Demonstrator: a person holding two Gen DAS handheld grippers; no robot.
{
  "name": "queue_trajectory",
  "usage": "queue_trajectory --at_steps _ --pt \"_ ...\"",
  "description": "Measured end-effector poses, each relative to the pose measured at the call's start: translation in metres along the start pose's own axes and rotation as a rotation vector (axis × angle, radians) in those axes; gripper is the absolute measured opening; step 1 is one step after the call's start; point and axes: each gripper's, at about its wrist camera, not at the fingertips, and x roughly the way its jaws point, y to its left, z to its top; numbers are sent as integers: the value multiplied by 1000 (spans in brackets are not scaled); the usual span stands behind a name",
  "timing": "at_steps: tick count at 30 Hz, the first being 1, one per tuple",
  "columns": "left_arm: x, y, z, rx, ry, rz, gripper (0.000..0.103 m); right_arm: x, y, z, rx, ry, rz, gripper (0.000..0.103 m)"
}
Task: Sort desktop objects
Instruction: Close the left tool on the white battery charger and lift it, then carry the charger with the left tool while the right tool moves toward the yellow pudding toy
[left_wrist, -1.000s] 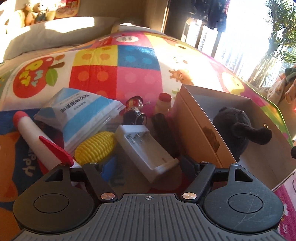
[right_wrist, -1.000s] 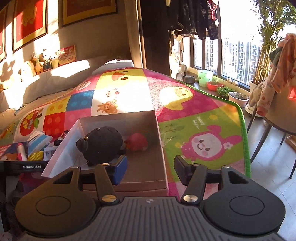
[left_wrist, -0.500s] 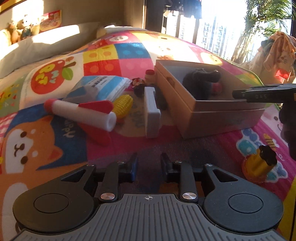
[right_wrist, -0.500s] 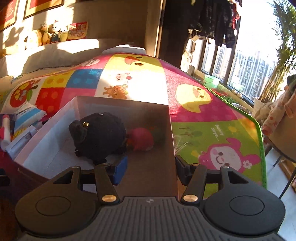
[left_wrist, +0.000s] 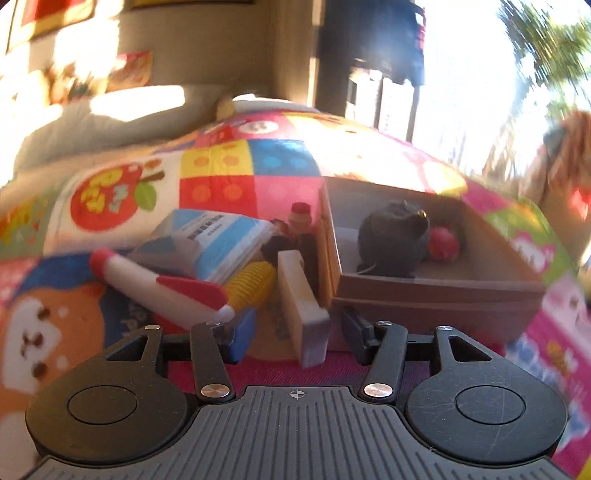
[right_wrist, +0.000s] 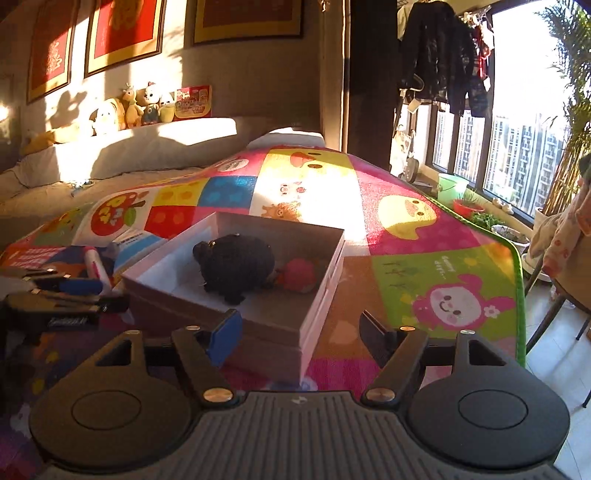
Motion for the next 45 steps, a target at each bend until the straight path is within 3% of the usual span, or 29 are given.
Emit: queue_trajectory --at_steps 2,8,12,15,21,23,25,28,33,36,39,41,45 --pt "0 5 2 -41 -6 -20 58 -18 -4 -14 12 5 -4 76" --pt "7 -7 -5 80 7 30 57 -25 -10 -44 85 61 -15 79" --pt "10 -4 -8 116 12 61 35 -17 -6 -49 142 78 -9 79" --pt "11 6 -7 90 15 101 34 -16 2 -50 122 78 6 79" --pt "18 4 -3 97 14 72 34 -12 23 -28 3 21 -3 79" --pt "22 2 -3 100 16 67 31 -5 38 -17 -84 -41 -57 66" --pt "24 3 -3 99 20 63 21 5 55 -6 -168 -67 -74 55" --pt "14 10 -4 94 14 58 21 27 81 16 -212 -60 26 53" --pt "-29 26 -20 25 64 -12 20 76 102 48 -70 23 199 56" --pt "-62 24 -36 18 80 -79 20 105 116 53 0 93 261 58" --pt "-88 24 -52 -13 104 -132 20 124 133 50 -23 142 289 61" --pt "-101 25 -62 -34 120 -162 20 124 137 47 -52 154 293 67" --pt "-114 24 -72 -40 137 -193 20 106 124 44 -71 209 374 68"
